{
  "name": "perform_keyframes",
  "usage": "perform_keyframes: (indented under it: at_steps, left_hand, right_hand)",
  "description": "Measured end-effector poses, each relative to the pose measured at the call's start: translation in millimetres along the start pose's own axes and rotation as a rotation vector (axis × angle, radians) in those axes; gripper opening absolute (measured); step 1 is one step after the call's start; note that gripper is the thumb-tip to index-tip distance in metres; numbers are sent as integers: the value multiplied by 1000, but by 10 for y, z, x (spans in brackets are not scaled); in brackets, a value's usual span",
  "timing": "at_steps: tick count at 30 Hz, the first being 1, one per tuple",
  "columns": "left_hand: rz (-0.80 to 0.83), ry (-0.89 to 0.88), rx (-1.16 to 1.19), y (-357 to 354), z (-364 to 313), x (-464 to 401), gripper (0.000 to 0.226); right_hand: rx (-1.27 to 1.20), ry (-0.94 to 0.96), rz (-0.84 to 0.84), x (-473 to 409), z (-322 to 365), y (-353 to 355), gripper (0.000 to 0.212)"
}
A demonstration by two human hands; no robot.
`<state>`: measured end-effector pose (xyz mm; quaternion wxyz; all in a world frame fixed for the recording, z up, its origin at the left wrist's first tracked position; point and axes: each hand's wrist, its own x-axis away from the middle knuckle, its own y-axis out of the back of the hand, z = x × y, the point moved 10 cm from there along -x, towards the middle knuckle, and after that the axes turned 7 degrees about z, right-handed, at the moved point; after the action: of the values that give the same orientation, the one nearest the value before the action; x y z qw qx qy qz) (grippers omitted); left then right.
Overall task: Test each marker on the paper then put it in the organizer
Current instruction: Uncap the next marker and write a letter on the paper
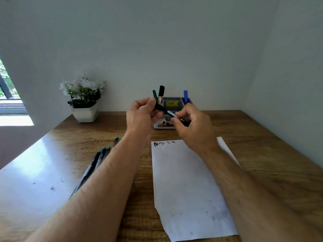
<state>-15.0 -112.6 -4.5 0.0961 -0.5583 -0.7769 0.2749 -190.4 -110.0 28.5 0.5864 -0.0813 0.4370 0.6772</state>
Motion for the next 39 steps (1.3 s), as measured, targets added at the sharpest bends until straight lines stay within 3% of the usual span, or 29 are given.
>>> perform_keyframes:
  at_steps: [19, 26, 31, 35, 39]
  left_hand:
    - [77, 20, 8, -122, 49, 12, 4]
    - [127, -12, 21, -218, 57, 9, 12]
    - [209, -51, -148, -399, 87, 67, 49]
    - [198, -120, -352, -349, -35, 46, 52]
    - [164, -363, -702, -438, -407, 67, 54]
  right_hand:
    - [-150, -144, 115, -15, -193, -130, 20]
    - [-401, -257, 130, -32, -310, -212, 20]
    - [-343, -268, 123, -66, -323, -184, 26]
    - [-134, -235, 127, -66, -309, -138, 25]
    - [-27, -219, 156, -59, -300, -169, 40]
